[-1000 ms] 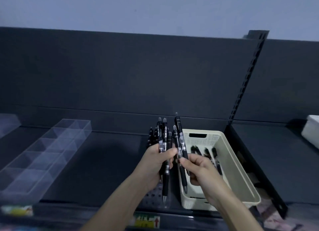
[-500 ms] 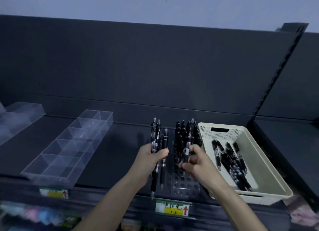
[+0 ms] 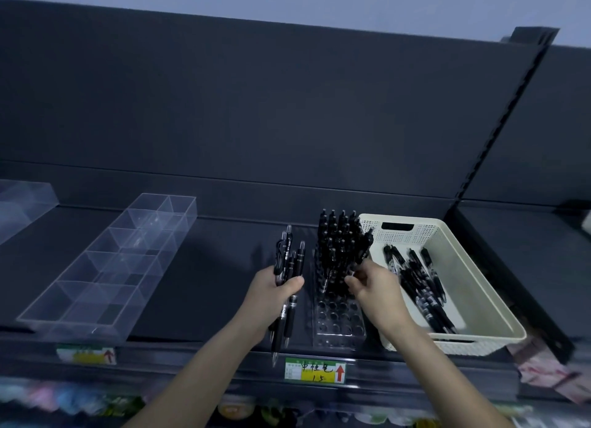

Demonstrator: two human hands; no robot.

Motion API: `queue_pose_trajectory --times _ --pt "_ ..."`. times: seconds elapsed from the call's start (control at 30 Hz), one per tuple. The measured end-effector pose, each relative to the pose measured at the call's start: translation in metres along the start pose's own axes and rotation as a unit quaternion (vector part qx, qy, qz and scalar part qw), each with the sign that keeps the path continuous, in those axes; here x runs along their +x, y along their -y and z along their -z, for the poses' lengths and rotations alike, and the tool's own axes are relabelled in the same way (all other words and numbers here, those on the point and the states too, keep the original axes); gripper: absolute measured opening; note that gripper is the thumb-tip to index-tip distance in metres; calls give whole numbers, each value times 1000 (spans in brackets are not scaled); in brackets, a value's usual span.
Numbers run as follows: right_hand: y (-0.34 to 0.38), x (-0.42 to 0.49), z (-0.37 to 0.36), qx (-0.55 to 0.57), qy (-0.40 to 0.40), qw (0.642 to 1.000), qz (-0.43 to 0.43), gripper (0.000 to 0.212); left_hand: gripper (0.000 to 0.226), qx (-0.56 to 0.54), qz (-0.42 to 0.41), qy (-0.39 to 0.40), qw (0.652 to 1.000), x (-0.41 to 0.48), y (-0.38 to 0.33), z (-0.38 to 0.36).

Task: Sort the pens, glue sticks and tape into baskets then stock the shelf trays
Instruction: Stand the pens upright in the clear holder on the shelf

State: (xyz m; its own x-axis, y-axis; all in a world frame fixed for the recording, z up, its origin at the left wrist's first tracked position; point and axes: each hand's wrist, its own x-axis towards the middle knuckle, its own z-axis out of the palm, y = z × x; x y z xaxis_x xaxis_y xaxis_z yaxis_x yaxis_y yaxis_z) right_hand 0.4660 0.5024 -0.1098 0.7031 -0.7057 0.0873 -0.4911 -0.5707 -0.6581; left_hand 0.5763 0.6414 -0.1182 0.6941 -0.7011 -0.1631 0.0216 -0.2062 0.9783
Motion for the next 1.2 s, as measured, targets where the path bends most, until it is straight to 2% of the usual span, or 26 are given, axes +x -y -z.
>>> queue_pose_trajectory --times 0.17,0.37,0.53,0.87,1.0,1.1,1.2 --pt "1 3 -8 -33 -25 999 10 15 32 32 -29 -4 999 -2 -3 -3" --pt "3 -3 -22 -84 5 996 26 13 21 32 -22 14 999 -1 0 -3" --pt "3 -2 -31 -112 46 993 4 15 10 25 -17 11 999 -1 0 -5" --pt "2 -7 -24 -113 36 993 9 20 9 -28 5 14 999 -6 -3 -6" --pt "15 -15 -5 29 -30 999 22 14 11 -44 9 28 999 -8 -9 -6" --pt "29 -17 5 168 14 986 16 16 10 -36 -11 65 997 -10 -16 -11" --pt "30 -16 8 239 60 969 -5 25 7 -25 -20 98 995 -13 -22 -16"
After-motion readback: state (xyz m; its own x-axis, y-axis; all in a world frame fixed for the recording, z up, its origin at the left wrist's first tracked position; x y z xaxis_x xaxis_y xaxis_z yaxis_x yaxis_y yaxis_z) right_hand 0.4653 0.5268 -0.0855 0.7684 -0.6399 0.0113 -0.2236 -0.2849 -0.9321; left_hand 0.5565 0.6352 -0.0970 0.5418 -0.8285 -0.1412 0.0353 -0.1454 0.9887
